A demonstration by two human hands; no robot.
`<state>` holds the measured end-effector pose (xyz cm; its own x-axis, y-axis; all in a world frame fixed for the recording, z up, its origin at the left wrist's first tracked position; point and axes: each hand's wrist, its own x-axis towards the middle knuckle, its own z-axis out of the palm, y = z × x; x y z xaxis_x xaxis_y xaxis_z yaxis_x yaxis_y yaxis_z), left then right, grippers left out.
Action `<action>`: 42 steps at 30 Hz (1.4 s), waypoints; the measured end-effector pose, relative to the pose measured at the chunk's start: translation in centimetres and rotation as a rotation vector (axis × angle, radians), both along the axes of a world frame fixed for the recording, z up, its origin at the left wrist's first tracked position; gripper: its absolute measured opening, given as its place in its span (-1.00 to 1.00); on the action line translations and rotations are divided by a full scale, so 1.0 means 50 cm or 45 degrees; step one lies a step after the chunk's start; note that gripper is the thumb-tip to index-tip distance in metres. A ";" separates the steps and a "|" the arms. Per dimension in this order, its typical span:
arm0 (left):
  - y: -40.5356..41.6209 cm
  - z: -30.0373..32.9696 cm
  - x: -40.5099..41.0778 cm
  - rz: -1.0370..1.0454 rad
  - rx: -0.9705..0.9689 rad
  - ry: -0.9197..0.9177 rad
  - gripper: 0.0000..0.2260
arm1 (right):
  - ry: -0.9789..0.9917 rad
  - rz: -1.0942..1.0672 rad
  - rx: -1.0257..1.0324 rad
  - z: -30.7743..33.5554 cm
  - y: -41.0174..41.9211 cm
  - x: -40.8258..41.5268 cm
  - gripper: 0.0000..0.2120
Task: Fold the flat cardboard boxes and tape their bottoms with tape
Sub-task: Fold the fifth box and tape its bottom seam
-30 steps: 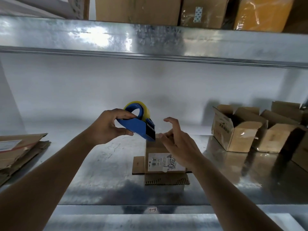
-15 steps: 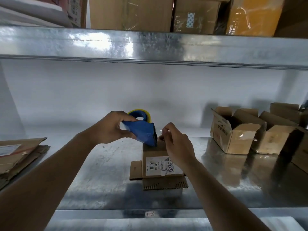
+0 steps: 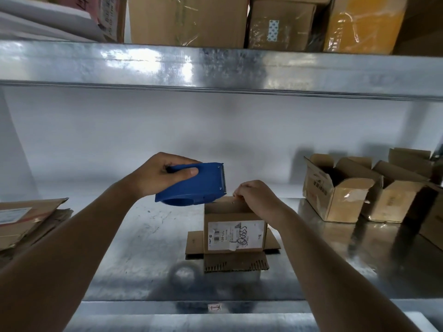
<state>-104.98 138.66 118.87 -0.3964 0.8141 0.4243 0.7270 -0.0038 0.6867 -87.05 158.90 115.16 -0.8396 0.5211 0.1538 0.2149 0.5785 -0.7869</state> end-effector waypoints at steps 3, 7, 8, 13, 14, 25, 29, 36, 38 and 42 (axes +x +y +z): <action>0.011 -0.004 -0.002 0.048 -0.009 -0.104 -0.80 | -0.012 -0.038 -0.048 0.007 0.004 0.006 -0.69; 0.018 0.003 -0.018 0.123 -0.021 -0.158 -0.82 | 0.040 -0.129 -0.149 0.003 0.026 0.018 -0.66; 0.016 0.007 -0.021 0.127 -0.029 -0.166 -0.79 | 0.047 -0.130 -0.162 0.002 0.029 0.019 -0.64; -0.004 0.019 -0.034 0.084 -0.107 -0.162 -0.61 | 0.093 -0.121 -0.212 0.008 0.021 0.022 -0.53; -0.010 0.019 -0.038 0.074 -0.125 -0.170 -0.59 | 0.107 -0.146 -0.243 0.004 0.025 0.022 -0.47; -0.019 0.006 -0.058 0.104 -0.185 -0.020 -0.54 | 0.397 -0.225 -0.576 -0.018 0.036 0.018 -0.76; -0.008 0.009 -0.056 0.115 -0.210 0.066 -0.73 | 0.402 -0.253 -0.502 -0.020 0.034 0.022 -0.74; -0.018 0.025 -0.048 0.160 -0.191 0.046 -0.74 | 0.247 -0.161 -0.112 0.010 0.045 0.037 -0.66; -0.022 0.029 -0.045 0.164 -0.181 0.049 -0.65 | 0.207 -0.146 0.028 0.013 0.048 0.044 -0.68; -0.021 0.029 -0.039 0.144 -0.181 0.046 -0.62 | 0.149 -0.109 -0.009 0.001 0.060 0.050 -0.68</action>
